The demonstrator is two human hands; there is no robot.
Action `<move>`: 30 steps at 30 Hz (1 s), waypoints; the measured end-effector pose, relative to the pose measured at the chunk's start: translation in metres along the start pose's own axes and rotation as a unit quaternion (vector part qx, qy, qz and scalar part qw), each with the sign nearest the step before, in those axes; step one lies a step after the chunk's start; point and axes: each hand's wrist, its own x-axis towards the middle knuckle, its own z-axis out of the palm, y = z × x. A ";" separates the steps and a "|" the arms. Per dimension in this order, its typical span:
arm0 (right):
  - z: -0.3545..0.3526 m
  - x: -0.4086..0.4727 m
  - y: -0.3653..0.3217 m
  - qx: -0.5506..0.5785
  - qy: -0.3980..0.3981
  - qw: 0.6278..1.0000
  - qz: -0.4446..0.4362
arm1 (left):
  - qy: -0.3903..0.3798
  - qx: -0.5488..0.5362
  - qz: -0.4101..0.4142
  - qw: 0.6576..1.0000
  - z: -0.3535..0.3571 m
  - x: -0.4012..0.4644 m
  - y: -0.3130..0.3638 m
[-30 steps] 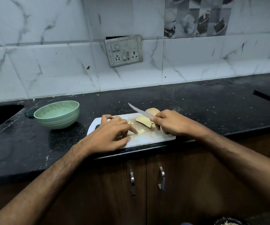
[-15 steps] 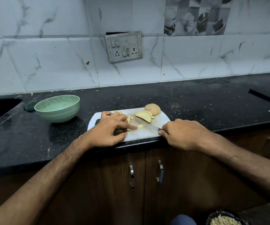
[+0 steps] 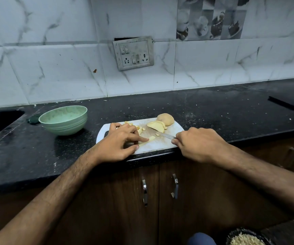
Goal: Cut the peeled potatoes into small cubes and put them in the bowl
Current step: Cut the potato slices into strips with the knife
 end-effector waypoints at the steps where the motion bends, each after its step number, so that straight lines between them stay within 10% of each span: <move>1: -0.001 0.000 0.000 0.009 -0.006 1.000 -0.003 | 0.000 0.000 0.000 1.000 0.000 0.000 0.000; 30: 0.011 -0.008 -0.025 -0.045 0.026 0.998 -0.047 | 0.058 -0.005 0.018 0.998 0.005 -0.006 -0.004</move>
